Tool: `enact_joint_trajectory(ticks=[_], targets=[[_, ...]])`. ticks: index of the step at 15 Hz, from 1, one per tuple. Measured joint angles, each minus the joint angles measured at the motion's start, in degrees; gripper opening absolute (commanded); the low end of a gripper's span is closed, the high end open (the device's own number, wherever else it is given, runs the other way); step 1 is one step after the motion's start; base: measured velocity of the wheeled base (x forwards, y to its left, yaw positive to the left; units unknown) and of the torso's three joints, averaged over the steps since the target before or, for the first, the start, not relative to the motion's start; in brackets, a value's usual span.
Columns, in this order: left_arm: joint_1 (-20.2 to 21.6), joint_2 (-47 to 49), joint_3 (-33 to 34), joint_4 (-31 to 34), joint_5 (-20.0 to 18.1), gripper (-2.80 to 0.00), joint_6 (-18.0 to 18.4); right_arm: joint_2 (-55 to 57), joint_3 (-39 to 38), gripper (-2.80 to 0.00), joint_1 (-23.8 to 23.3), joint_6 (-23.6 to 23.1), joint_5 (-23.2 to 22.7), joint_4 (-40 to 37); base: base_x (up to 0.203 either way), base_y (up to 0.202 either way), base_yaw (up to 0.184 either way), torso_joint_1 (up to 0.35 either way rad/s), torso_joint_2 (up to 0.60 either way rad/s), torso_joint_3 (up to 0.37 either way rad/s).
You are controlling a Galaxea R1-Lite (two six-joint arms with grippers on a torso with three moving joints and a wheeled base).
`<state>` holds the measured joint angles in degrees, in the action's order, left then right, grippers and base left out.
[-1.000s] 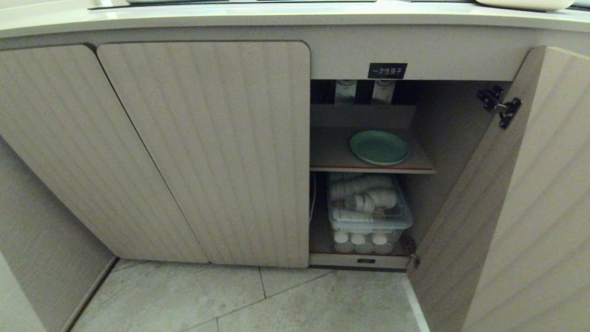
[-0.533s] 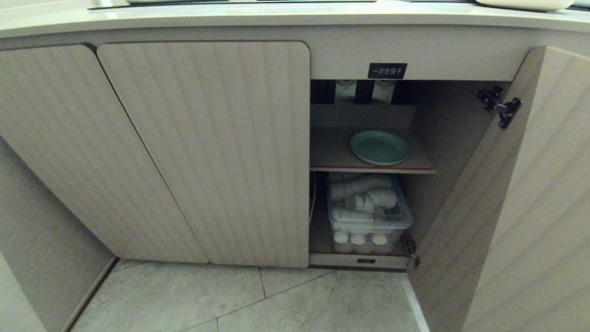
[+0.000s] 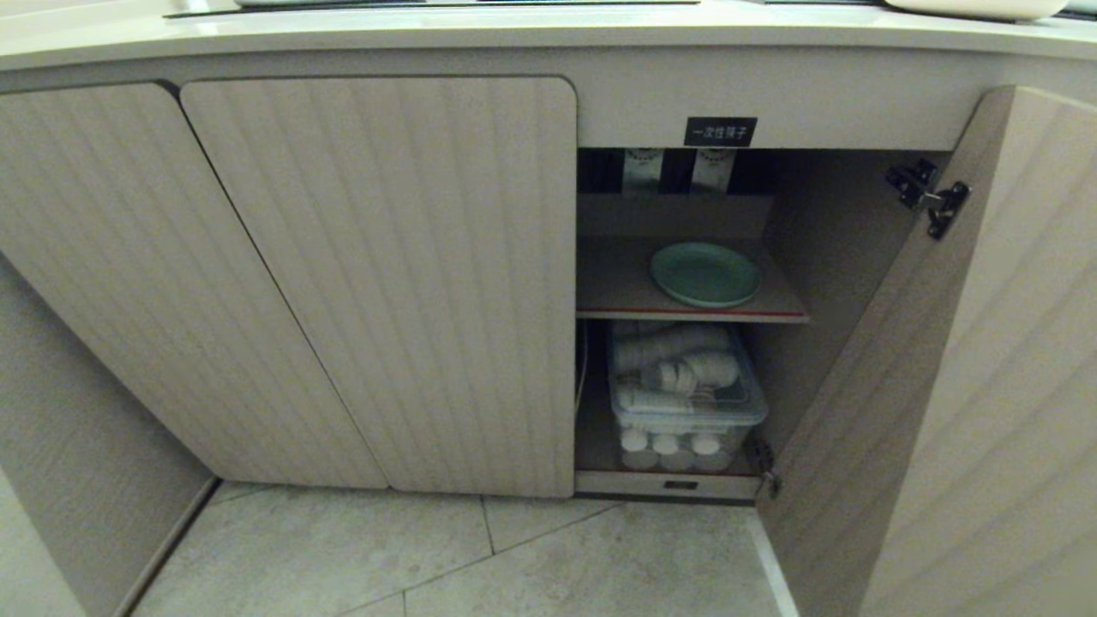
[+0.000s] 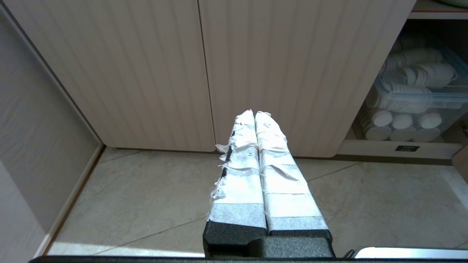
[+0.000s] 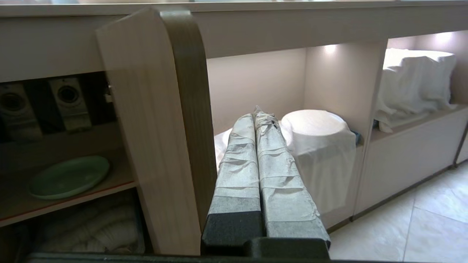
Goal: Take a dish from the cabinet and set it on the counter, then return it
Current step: Close the cabinet door
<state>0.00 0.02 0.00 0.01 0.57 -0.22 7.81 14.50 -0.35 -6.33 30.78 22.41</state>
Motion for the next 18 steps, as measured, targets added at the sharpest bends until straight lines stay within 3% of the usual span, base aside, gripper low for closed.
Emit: enact_joint_trajectory(ticks=[4, 8, 11, 18], targets=[[0.00, 0.00, 0.00, -0.01, -0.02, -2.80, -0.02, 4.69, 2.52, -2.80, -1.84, 0.14, 0.12, -0.29, 0.000, 0.000, 0.000, 0.000, 0.00, 0.000], [0.00, 0.00, 0.00, -0.01, 0.00, -2.80, 0.00, 9.36, 4.26, -2.80, -8.58, 3.81, -0.24, -4.93, 0.000, 0.000, 0.000, 0.000, 0.00, 0.000], [0.00, 0.00, 0.00, -0.01, 0.00, -2.80, 0.00, 11.20, 4.70, -2.80, -8.28, 4.03, -0.41, -5.40, 0.000, 0.000, 0.000, 0.000, 0.00, 0.000], [0.00, 0.00, 0.00, 0.01, -0.02, -2.80, -0.02, 13.45, 4.29, -2.80, -2.83, 4.22, -1.05, -5.52, 0.000, 0.000, 0.000, 0.000, 0.00, 0.000]])
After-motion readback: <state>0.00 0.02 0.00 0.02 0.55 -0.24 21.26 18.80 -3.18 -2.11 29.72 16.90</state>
